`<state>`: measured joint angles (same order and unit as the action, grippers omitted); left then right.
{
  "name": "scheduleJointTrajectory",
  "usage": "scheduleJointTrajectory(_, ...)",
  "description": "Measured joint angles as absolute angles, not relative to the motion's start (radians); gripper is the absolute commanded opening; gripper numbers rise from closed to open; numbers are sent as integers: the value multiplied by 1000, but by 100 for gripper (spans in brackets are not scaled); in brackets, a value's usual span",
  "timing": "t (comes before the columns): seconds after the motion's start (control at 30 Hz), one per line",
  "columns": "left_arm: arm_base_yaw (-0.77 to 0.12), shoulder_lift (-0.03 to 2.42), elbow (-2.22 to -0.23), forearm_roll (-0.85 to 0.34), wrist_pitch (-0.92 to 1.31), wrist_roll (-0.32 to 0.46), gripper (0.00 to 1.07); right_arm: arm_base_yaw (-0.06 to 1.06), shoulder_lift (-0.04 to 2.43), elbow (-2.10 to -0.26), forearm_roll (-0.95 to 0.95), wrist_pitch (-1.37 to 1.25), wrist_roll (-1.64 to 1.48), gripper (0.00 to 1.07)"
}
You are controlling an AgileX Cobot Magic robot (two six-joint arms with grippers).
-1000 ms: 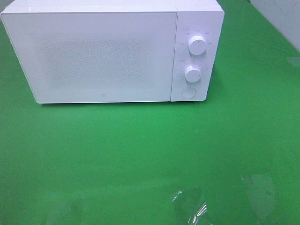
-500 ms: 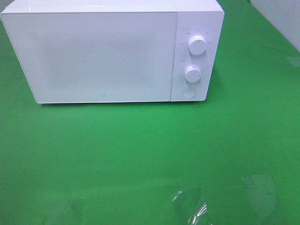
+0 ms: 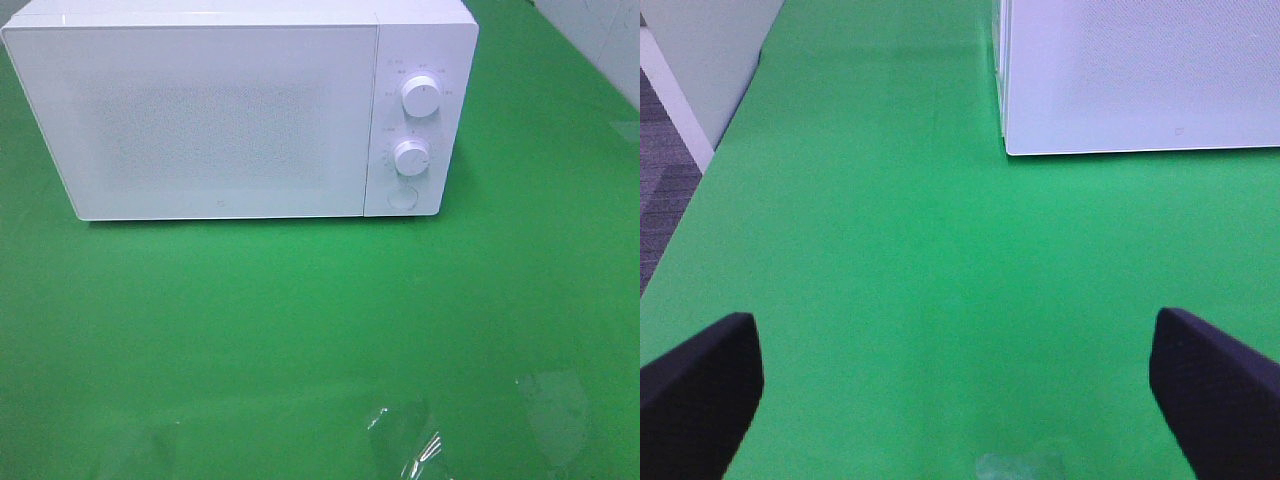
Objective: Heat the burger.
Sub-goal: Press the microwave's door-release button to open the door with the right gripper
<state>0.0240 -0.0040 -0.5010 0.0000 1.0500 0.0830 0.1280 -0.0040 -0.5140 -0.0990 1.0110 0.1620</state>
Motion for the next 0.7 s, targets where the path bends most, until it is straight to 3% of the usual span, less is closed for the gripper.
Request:
scheduleJointTrajectory(0.2, 24, -4, -501, 0, 1050, 83, 98, 128, 8, -537, -99, 956, 162, 76)
scheduleJointTrajectory(0.7, 24, -4, -501, 0, 1050, 83, 98, 128, 349, -538, -99, 580, 161, 76)
